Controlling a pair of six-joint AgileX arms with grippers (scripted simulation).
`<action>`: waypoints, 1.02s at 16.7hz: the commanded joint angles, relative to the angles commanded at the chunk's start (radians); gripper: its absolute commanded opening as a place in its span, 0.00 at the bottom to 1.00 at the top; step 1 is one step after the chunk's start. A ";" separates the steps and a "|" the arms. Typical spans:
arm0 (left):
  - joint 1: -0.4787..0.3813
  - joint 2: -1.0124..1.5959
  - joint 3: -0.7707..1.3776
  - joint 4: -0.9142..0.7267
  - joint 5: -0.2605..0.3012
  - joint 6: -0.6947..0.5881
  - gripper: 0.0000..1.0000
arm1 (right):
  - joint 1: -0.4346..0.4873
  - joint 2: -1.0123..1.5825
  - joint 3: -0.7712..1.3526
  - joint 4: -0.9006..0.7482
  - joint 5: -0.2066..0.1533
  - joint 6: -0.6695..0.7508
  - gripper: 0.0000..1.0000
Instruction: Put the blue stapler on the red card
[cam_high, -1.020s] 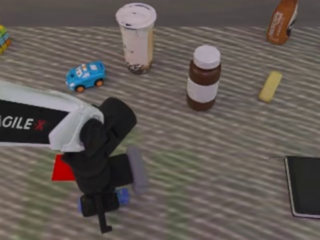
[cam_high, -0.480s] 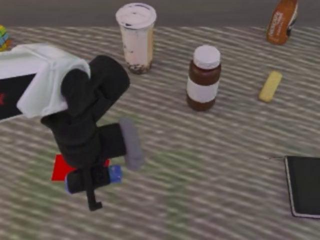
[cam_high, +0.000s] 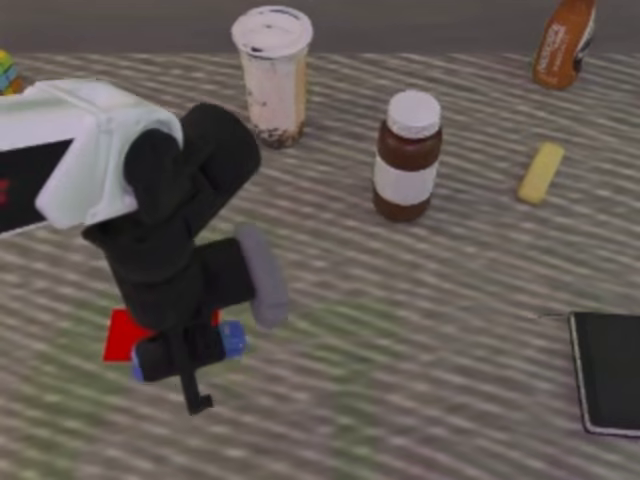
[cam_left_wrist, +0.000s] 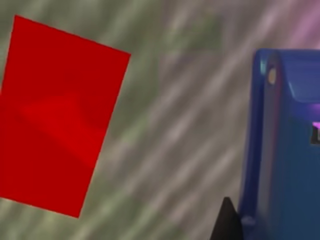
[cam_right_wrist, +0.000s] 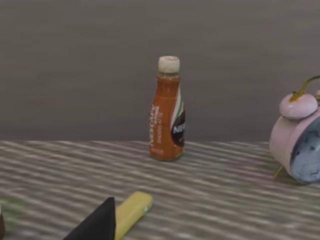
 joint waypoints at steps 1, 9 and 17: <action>0.001 0.010 0.013 -0.006 0.000 -0.040 0.00 | 0.000 0.000 0.000 0.000 0.000 0.000 1.00; 0.050 0.127 0.157 -0.090 0.001 -0.715 0.00 | 0.000 0.000 0.000 0.000 0.000 0.000 1.00; 0.136 0.225 0.270 -0.174 -0.002 -1.704 0.00 | 0.000 0.000 0.000 0.000 0.000 0.000 1.00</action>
